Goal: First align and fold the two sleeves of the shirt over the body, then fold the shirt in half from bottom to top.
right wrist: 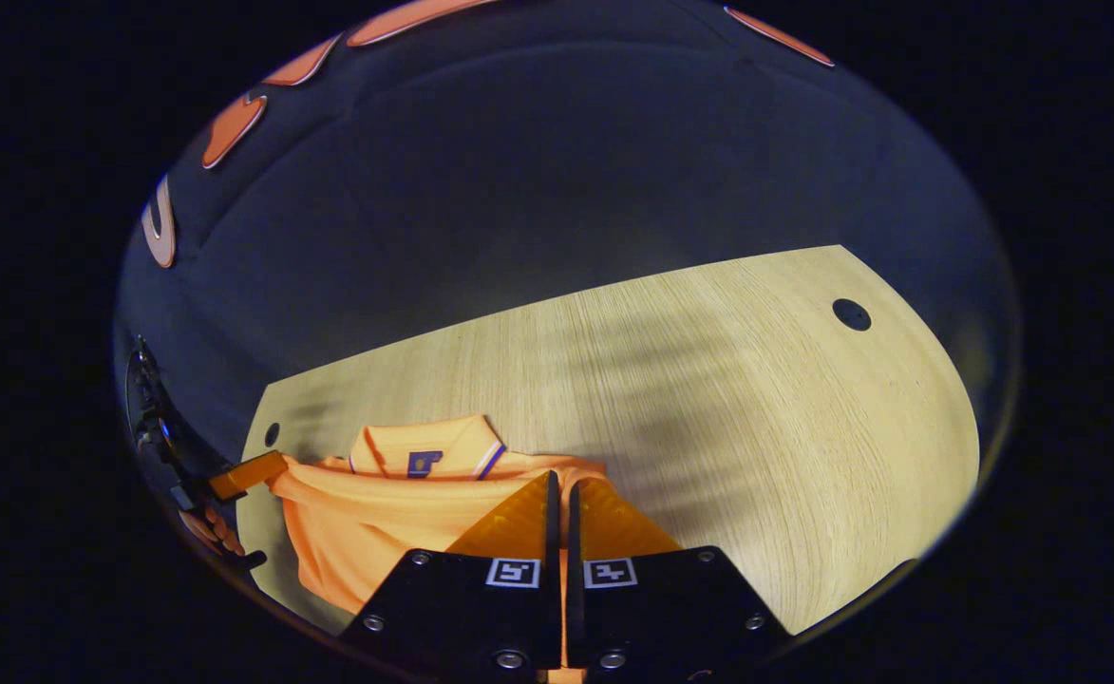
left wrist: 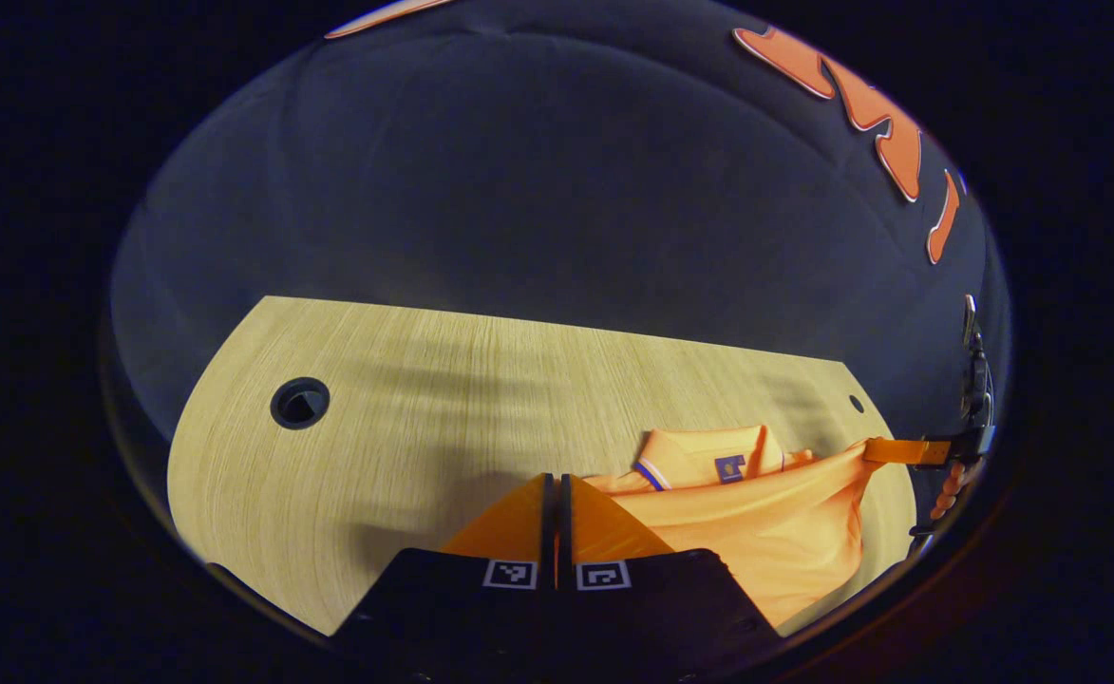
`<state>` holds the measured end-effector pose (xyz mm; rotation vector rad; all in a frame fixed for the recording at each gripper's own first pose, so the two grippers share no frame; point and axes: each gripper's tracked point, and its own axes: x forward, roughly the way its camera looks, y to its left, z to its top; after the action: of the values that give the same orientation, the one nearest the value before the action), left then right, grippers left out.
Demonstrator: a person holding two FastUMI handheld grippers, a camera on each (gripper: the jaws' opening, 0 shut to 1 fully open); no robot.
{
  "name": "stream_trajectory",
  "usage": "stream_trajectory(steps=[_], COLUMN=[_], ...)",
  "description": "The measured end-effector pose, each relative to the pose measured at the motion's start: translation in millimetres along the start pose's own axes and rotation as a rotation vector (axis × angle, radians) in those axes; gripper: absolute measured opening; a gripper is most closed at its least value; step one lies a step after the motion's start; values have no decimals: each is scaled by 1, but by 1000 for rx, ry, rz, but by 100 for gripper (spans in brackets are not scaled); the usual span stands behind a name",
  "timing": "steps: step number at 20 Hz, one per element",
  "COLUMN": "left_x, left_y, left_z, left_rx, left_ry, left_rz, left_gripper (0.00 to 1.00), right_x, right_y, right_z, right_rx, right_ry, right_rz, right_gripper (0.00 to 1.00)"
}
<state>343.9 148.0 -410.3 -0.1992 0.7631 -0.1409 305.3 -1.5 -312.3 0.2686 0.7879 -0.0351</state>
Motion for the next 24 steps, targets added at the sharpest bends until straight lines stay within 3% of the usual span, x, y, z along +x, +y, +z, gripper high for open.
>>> stream_trajectory(steps=[4, 7, 10, 12, 13, 15, 17, 21, 24], left_x=[6, -2, -20, -39, -46, -64, -74, -97, -107], left_y=[9, 35, 26, 11, 8, -1, -12, -13, -11], left_z=[-7, -5, -3, -1, 2, 3, -3, -12, -15], left_rx=[9, 36, -8, -22, -7, 31, 32, 2, -10], left_ry=[19, 19, 22, 5, -15, -36, -34, -36, -42], left_rz=[61, 186, 202, 199, 208, 216, 211, 223, 225], left_gripper=[1, 6, 11, 24, 43, 59, 59, 59, 59], right_x=[13, 12, 3, -3, -7, -9, -16, -23, -26], right_y=[2, -11, -8, 0, 4, 6, 15, 22, 28], right_z=[-8, -6, -14, -14, -12, -9, -11, -18, -17], right_rx=[61, 48, 64, 50, 32, -73, -134, -55, -104], right_ry=[68, 67, 121, 122, 110, 60, 41, 93, 62], right_rz=[17, -32, -5, 28, 36, 25, 23, 8, 11], right_gripper=[2, 3, 3, 3, 2, 3, 2, 2, 2])
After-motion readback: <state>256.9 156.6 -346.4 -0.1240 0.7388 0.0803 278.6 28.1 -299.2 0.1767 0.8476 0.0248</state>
